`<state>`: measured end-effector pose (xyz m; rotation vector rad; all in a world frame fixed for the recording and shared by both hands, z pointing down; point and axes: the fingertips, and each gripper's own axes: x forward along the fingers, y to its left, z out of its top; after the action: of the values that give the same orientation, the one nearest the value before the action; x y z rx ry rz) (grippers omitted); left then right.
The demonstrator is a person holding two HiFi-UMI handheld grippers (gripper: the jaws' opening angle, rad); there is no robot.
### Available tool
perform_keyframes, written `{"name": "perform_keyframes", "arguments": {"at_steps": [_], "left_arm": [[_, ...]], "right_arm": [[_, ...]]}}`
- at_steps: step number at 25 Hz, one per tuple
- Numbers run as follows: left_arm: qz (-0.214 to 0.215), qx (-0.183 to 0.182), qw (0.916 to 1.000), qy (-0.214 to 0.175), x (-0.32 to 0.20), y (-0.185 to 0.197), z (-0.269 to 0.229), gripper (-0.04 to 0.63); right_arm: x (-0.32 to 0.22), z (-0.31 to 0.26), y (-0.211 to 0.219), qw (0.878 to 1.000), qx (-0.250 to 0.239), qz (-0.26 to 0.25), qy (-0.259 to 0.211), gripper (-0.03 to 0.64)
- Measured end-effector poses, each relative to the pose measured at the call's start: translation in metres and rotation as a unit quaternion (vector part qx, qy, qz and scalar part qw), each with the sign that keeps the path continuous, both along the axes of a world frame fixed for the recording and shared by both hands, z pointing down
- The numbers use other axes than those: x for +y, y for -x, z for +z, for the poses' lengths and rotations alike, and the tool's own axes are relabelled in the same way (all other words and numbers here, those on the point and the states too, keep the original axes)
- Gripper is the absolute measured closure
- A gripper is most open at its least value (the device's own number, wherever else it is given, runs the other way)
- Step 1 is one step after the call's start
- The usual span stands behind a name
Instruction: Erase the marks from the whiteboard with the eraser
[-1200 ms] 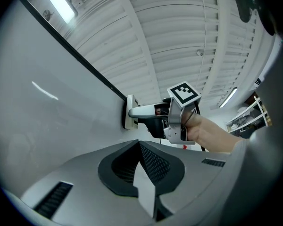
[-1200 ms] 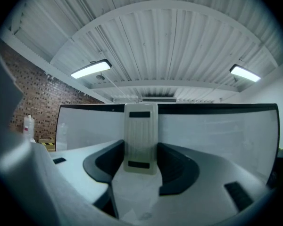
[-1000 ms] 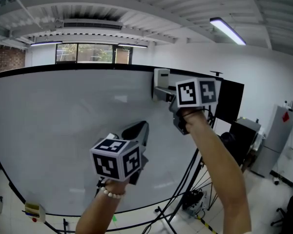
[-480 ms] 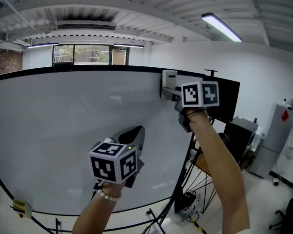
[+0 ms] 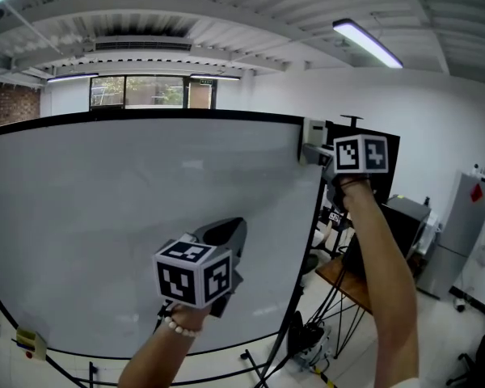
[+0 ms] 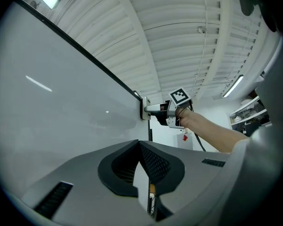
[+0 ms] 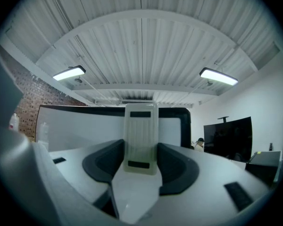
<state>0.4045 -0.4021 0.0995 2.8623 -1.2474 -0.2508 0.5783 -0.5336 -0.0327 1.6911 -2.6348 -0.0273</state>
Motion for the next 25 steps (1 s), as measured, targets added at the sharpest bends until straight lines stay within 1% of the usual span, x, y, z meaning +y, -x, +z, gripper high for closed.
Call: {"name": "perform_keyframes", "arguments": {"at_steps": [3, 7, 11, 16, 21, 25], "left_arm": [[0.005, -0.007, 1.0, 0.0, -0.002, -0.011, 0.003, 0.607], [0.007, -0.006, 0.9999, 0.006, -0.01, -0.011, 0.01, 0.607], [0.002, -0.004, 0.9999, 0.015, -0.012, -0.001, 0.024, 0.607], [-0.004, -0.007, 0.9997, 0.023, -0.012, -0.001, 0.03, 0.607], [-0.007, -0.009, 0.9995, 0.028, -0.005, 0.008, 0.037, 0.607], [-0.011, -0.008, 0.9993, 0.036, -0.005, 0.009, 0.039, 0.607]], "right_arm": [[-0.008, 0.001, -0.02, 1.0, 0.009, 0.005, 0.006, 0.368], [-0.015, 0.007, -0.034, 1.0, 0.015, 0.011, 0.009, 0.368], [-0.019, 0.025, -0.043, 0.999, 0.026, 0.027, 0.008, 0.368], [-0.02, 0.056, -0.051, 0.999, 0.027, 0.026, 0.024, 0.368], [-0.017, 0.085, -0.044, 0.999, -0.008, 0.016, 0.033, 0.368], [-0.016, 0.088, -0.033, 0.999, -0.022, 0.0, 0.035, 0.368]]}}
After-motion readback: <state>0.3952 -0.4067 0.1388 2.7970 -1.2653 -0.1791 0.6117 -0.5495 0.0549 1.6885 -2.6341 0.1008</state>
